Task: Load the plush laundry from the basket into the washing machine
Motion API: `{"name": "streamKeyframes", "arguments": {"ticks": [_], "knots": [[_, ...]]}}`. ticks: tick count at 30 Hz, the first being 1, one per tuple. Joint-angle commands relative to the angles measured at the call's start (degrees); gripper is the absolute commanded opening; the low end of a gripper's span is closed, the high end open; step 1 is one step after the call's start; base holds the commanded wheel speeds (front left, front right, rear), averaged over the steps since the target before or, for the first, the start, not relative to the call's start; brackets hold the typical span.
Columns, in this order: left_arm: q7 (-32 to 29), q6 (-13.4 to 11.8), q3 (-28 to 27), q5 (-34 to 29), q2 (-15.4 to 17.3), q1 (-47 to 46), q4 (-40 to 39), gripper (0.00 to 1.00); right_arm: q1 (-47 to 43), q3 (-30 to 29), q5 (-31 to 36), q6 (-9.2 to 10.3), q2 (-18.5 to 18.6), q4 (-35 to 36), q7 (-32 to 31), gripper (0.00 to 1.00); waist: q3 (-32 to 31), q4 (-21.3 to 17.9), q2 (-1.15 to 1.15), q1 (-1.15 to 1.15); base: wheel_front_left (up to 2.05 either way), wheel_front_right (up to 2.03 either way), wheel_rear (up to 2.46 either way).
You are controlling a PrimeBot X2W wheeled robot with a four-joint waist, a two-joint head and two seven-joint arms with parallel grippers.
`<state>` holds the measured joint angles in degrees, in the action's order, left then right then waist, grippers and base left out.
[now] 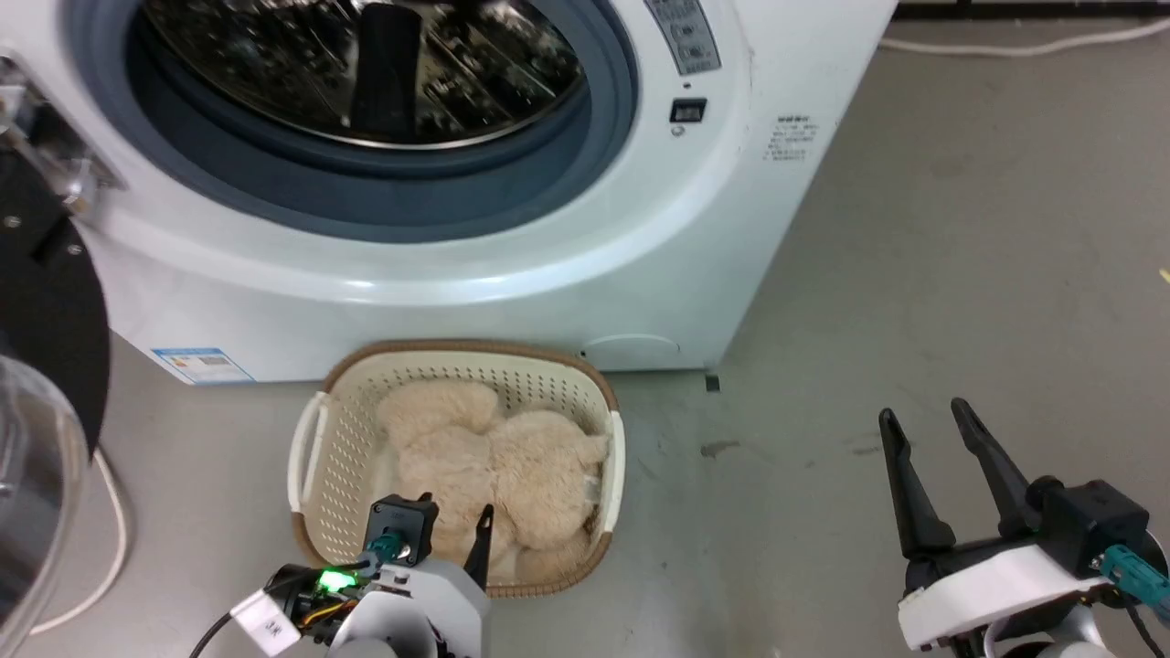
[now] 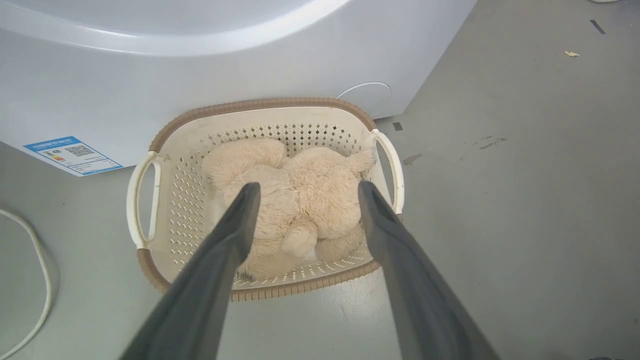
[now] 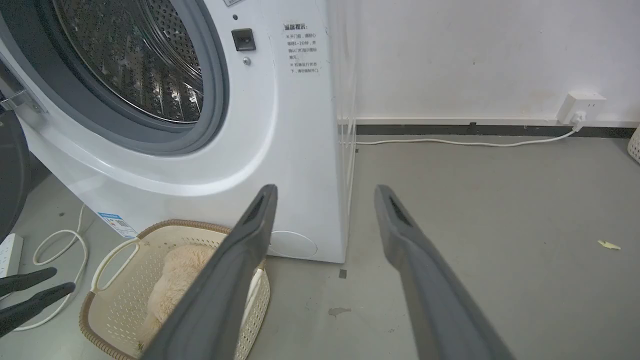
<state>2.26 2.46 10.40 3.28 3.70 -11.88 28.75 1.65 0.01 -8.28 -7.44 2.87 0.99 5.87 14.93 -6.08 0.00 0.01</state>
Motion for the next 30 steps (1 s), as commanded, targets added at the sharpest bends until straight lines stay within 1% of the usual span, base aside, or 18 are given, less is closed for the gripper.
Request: {"name": "streamKeyframes", "arguments": {"ticks": [1, 5, 8, 12, 20, 25, 30], "knots": [[-0.5, 0.6, 0.7, 0.7, 0.2, -1.9, 1.9, 1.00, 1.3, 0.3, -0.9, -0.03, 0.0, 0.3, 0.6, 1.00, 1.5, -0.8, 0.00, -0.01, 0.00, 0.00, 0.00], [-0.9, 1.0, 2.0, 1.0, 1.1, -4.3, 4.4, 1.00, 2.0, 0.9, -1.8, -0.03, 0.0, 0.4, 1.1, 1.00, 3.3, -1.4, 0.00, -0.01, 0.00, 0.00, 0.00], [-2.7, 0.8, 2.7, 1.2, 2.1, -5.8, 6.6, 1.00, 2.4, 1.2, -2.4, -0.03, 0.0, 0.5, 1.4, 1.00, 4.7, -2.0, 0.00, -0.01, 0.00, 0.00, 0.00], [-4.4, -0.4, 4.1, 0.8, 3.5, -7.5, 9.3, 1.00, 3.1, 2.1, -2.8, -0.03, 0.0, 0.3, 1.9, 1.00, 6.5, -2.9, 0.00, -0.01, 0.00, 0.00, 0.00], [-3.6, -2.9, 6.1, 1.0, 5.9, -11.2, 14.0, 1.00, 4.5, 2.5, -5.0, -0.03, 0.0, 0.2, 2.9, 1.00, 10.3, -4.5, 0.00, -0.01, 0.00, 0.00, 0.00], [-4.4, -2.3, 8.3, 0.6, 7.2, -14.0, 17.0, 1.00, 5.3, 2.7, -6.1, -0.03, 0.0, 0.2, 3.5, 1.00, 12.6, -5.3, 0.00, -0.01, 0.00, 0.00, 0.00], [-4.1, -2.9, 9.7, 0.7, 8.8, -17.4, 19.8, 1.00, 6.2, 2.8, -7.6, -0.03, 0.0, 0.3, 4.1, 1.00, 15.1, -5.9, 0.00, -0.01, 0.00, 0.00, 0.00]]}}
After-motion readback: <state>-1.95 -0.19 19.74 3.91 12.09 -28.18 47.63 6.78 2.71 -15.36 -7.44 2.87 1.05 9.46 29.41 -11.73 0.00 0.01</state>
